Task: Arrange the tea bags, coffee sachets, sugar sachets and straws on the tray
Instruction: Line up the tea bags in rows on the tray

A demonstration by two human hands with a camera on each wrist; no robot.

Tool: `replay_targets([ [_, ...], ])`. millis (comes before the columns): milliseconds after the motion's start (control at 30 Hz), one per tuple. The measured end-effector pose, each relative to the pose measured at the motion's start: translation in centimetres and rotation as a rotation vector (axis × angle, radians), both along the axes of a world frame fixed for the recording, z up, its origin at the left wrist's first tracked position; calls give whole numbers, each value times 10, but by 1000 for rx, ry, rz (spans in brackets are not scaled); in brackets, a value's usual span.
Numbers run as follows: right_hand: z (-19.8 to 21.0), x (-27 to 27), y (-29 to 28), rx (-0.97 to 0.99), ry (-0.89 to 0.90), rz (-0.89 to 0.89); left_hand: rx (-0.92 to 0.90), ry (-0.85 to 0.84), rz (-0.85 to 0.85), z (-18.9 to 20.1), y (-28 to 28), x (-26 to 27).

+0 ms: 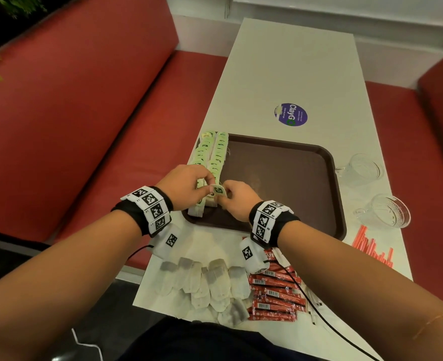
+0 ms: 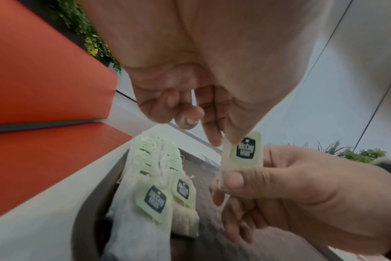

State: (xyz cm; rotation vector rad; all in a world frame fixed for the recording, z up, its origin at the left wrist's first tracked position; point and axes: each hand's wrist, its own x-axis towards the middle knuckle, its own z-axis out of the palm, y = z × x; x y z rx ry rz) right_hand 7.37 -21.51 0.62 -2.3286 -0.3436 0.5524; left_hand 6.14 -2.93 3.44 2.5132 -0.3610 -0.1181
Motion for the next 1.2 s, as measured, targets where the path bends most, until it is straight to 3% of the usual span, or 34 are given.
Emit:
replay_targets([
  [133, -6, 2, -3, -27, 36, -2, 112, 192, 95, -4, 3, 1],
  [233, -14, 6, -4, -197, 81, 38, 243, 348, 80, -6, -1, 4],
  [333, -15, 9, -3, -242, 119, 37, 336, 418, 50, -10, -9, 9],
  [500, -13, 11, 2, -263, 117, 73, 421, 327, 132, -19, -16, 20],
  [633, -14, 13, 3, -262, 122, 83, 379, 199, 137, -28, -15, 19],
  [933, -12, 9, 4, -271, 122, 153, 502, 236, -56, -38, -21, 8],
  [1200, 10, -23, -20, -251, 36, 183, 390, 130, -240, 1, -20, -33],
])
